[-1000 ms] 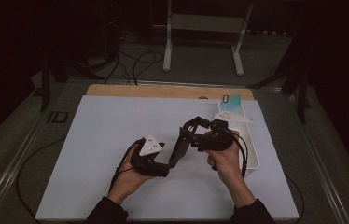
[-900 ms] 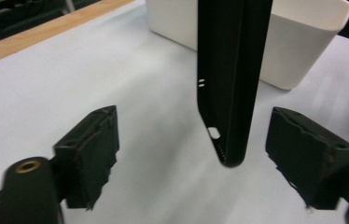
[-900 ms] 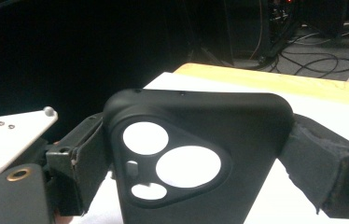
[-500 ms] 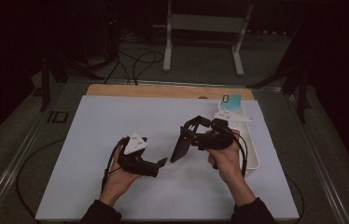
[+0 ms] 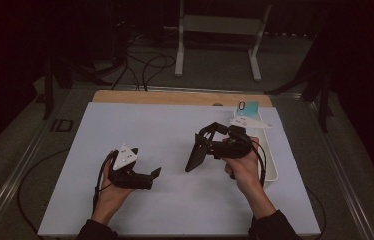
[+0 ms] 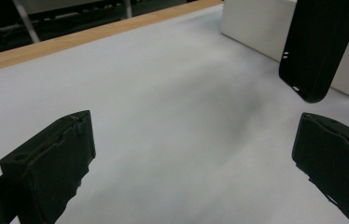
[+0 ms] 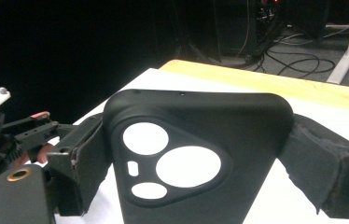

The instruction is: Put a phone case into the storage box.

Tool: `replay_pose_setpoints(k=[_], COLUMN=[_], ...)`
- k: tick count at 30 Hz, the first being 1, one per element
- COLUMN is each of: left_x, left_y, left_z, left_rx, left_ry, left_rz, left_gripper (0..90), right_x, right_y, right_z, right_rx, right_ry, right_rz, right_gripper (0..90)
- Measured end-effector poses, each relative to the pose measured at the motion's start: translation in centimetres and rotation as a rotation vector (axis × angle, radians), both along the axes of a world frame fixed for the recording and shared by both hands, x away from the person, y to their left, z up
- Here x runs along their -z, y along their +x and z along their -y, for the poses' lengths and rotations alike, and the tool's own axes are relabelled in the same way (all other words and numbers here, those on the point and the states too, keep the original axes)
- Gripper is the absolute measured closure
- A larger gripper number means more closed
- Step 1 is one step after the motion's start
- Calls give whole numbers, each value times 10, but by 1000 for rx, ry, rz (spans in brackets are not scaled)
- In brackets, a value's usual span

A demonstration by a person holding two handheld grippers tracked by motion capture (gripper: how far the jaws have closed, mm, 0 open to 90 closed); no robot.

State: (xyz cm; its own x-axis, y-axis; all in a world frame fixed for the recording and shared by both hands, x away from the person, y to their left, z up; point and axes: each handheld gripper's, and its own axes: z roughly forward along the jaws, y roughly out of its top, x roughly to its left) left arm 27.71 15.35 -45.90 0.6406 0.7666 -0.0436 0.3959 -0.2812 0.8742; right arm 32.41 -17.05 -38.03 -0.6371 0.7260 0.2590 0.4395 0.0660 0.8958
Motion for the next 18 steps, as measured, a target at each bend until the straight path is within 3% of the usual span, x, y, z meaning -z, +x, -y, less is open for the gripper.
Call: replay_pose_setpoints(k=[2, 5, 18], left_x=[2, 7, 18], left_y=[-1, -6, -28], left_z=[-4, -13, -53], left_rx=[-10, -29, -67], left_ry=[0, 40, -19], left_rz=[6, 32, 80], left_gripper=[0, 0, 0], right_x=[0, -1, -7], right_y=[0, 1, 5], right_z=[0, 0, 6], right_rx=[1, 3, 18], right_ry=[-1, -4, -16], right_rz=[0, 2, 19], right_gripper=[137, 137, 137])
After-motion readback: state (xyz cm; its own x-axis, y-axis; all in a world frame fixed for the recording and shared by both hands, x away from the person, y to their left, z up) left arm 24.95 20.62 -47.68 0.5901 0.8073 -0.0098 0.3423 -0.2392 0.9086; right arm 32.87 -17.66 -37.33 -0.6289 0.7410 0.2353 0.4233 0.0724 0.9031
